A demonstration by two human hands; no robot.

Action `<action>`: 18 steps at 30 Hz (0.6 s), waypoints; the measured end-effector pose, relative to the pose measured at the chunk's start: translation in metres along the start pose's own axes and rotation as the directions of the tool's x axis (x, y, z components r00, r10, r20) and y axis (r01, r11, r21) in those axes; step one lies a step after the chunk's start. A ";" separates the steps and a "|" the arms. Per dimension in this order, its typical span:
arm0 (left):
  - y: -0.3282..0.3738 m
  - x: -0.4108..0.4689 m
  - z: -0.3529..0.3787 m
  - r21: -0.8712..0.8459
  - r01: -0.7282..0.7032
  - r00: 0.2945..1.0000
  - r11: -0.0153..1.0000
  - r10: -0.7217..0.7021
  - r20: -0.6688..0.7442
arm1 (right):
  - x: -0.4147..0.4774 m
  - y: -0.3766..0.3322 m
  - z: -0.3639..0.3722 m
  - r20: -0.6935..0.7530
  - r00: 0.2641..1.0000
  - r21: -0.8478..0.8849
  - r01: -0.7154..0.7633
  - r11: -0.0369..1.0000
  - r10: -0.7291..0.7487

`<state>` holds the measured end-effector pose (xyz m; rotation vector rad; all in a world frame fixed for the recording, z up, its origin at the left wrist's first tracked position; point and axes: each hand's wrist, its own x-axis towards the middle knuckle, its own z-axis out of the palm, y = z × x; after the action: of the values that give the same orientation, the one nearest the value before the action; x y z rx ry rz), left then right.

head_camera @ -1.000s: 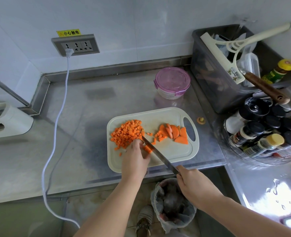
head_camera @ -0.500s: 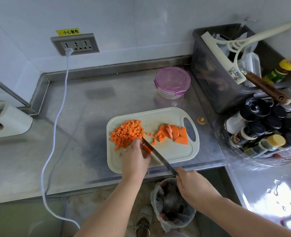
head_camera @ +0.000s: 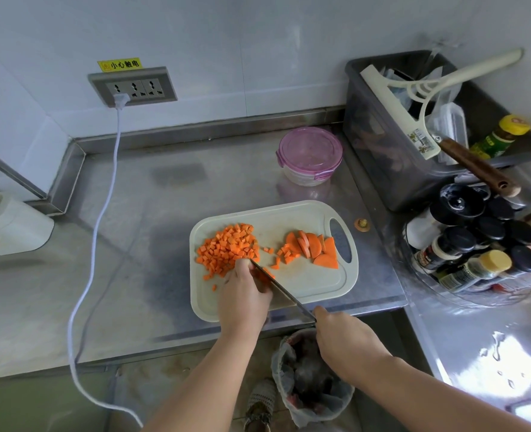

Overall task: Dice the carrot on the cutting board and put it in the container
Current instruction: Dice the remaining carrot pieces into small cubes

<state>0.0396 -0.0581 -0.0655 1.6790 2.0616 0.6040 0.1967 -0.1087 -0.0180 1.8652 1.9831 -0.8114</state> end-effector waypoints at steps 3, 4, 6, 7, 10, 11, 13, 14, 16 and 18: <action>0.003 0.000 0.000 0.027 -0.007 0.999 1.000 0.008 -0.043 | -0.002 0.006 0.003 -0.038 0.998 -0.072 0.042 0.997 -0.045; 0.004 0.001 -0.001 0.044 -0.012 0.999 0.999 0.014 -0.050 | -0.001 0.009 0.003 -0.058 0.997 -0.072 0.037 0.997 -0.041; 0.003 0.003 -0.005 0.098 -0.031 0.998 0.995 0.036 -0.052 | 0.001 0.012 0.000 -0.093 0.994 -0.045 0.046 0.998 -0.050; 0.001 0.004 -0.007 0.115 -0.046 0.997 0.992 0.052 -0.050 | 0.002 0.011 -0.004 -0.108 0.992 -0.026 0.057 0.998 -0.059; -0.009 0.007 -0.016 0.043 -0.086 0.996 0.995 0.087 -0.037 | 0.008 0.015 -0.014 -0.173 0.976 -0.032 0.127 0.991 -0.131; -0.014 0.009 -0.021 -0.015 -0.074 0.995 0.997 0.073 -0.061 | 0.010 0.016 -0.018 -0.184 0.972 -0.044 0.142 0.989 -0.148; -0.025 0.019 -0.035 -0.148 -0.038 0.982 0.988 0.010 -0.188 | 0.017 0.019 -0.023 -0.196 0.964 -0.123 0.158 0.980 -0.180; -0.030 0.026 -0.044 -0.209 -0.044 0.967 0.977 -0.011 -0.255 | 0.020 0.019 -0.027 -0.204 0.959 -0.174 0.163 0.971 -0.198; -0.033 0.040 -0.062 -0.266 -0.091 0.968 0.960 0.023 -0.248 | 0.025 0.018 -0.034 -0.226 0.943 -0.283 0.175 0.943 -0.243; -0.026 0.052 -0.075 -0.266 -0.164 0.986 0.950 0.160 -0.035 | 0.032 0.017 -0.040 -0.250 0.926 -0.345 0.186 0.920 -0.281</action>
<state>-0.0333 -0.0171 -0.0207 1.6946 1.7666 0.9064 0.2158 -0.0595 -0.0076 1.6546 2.3905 -0.2480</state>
